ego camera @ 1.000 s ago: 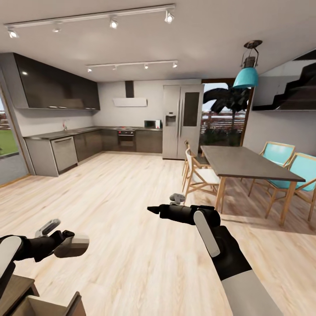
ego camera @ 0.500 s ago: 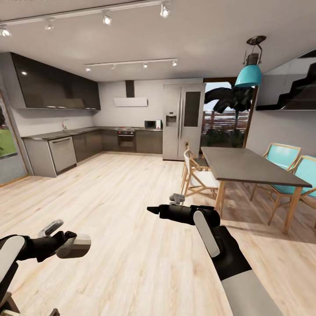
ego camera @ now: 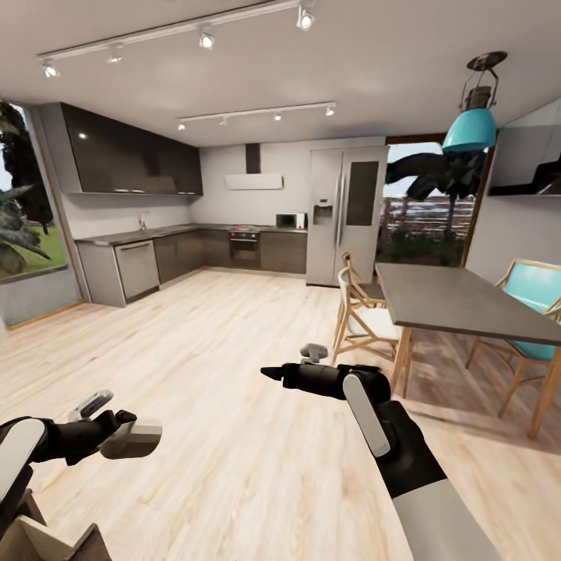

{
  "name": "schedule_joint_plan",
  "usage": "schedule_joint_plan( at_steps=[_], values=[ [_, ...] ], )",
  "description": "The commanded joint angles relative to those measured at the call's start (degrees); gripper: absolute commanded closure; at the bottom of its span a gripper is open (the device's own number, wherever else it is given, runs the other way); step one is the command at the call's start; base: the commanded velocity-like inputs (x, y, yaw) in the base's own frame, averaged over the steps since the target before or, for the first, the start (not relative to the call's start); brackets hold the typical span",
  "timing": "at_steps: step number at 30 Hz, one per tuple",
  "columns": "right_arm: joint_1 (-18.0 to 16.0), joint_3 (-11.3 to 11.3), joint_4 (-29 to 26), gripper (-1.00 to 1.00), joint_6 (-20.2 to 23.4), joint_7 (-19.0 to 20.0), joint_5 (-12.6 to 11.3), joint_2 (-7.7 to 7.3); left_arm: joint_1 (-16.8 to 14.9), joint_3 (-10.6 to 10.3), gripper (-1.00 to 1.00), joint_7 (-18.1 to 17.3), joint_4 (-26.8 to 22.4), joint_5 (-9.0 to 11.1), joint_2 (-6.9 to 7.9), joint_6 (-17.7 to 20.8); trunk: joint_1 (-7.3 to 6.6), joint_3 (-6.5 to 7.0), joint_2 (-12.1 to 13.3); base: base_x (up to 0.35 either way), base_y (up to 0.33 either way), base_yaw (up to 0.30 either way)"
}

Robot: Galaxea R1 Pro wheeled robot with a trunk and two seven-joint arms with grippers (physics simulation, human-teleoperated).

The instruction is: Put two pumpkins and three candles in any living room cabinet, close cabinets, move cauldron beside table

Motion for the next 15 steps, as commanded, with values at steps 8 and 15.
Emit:
schedule_joint_plan(
  at_steps=[8,15],
  values=[
    [-0.03,-0.06,-0.04,-1.00,0.20,0.47,0.46,-0.01,-0.06,-0.01,1.00,0.69,-0.06,0.67,-0.01,0.13,0.00,-0.07,-0.04,0.119,-0.314,0.269],
    [-0.03,-0.05,-0.04,-1.00,0.20,0.47,0.46,0.01,-0.06,-0.05,1.00,0.69,-0.06,0.67,-0.01,0.15,0.00,-0.07,-0.04,0.228,-0.251,0.269]
  ],
)
